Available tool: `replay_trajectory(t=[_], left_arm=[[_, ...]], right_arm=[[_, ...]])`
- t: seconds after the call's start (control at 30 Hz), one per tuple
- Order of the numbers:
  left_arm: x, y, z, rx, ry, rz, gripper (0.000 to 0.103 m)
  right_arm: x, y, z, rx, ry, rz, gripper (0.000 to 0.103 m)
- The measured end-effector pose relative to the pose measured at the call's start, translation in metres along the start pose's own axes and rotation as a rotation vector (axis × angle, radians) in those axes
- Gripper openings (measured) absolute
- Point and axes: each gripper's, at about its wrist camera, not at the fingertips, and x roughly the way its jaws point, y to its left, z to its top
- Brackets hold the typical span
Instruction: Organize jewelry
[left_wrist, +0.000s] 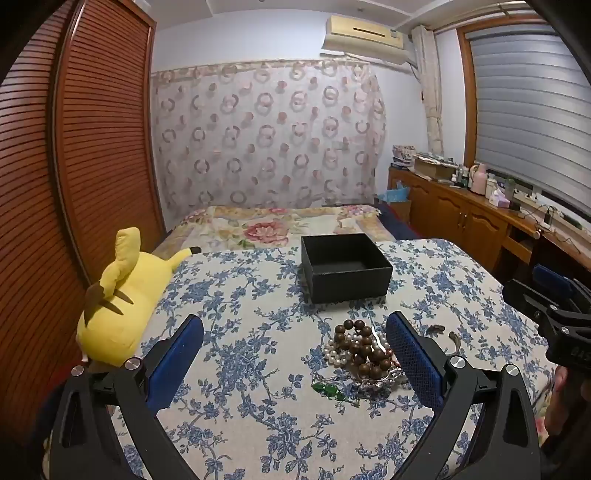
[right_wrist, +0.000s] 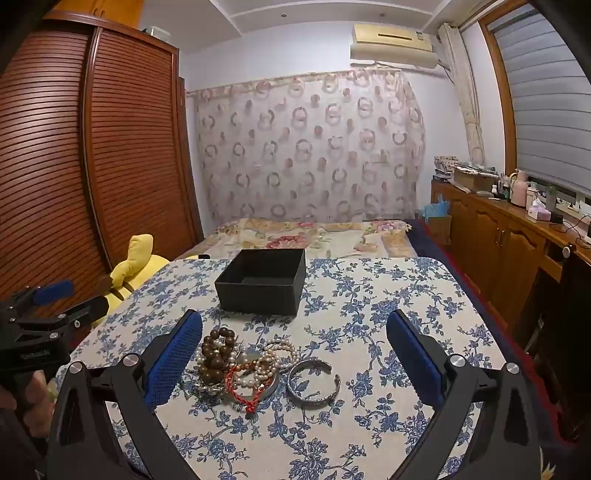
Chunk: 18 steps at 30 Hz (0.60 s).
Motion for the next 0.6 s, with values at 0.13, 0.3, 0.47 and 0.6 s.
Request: replay_trajectory(t=[0.13,0.3,0.47,0.6], left_arm=[[0.0004,-0.0004,-0.0001,-0.002,-0.001,0.001,0.095],[0.0004,-0.0001,-0.0001,-0.006,-0.005,0.000,0.095],[-0.0001,-0.0013,0.0022,-0.006,-0.005,0.004,0.095],[0.0020,0.0012,0.0078,-0.008,-0.004,0.000,0.096]], right_arm=[[0.0008,-0.0001,-0.0001,0.001,0.003,0.001,0.101],[0.0010,-0.0004,0.0000,0.002,0.004,0.001,0.101],[-0.0001,-0.0005,0.0005,0.002,0.004,0.002,0.101],[0.0002,-0.0003,0.0002,0.002,0.003,0.003,0.101]])
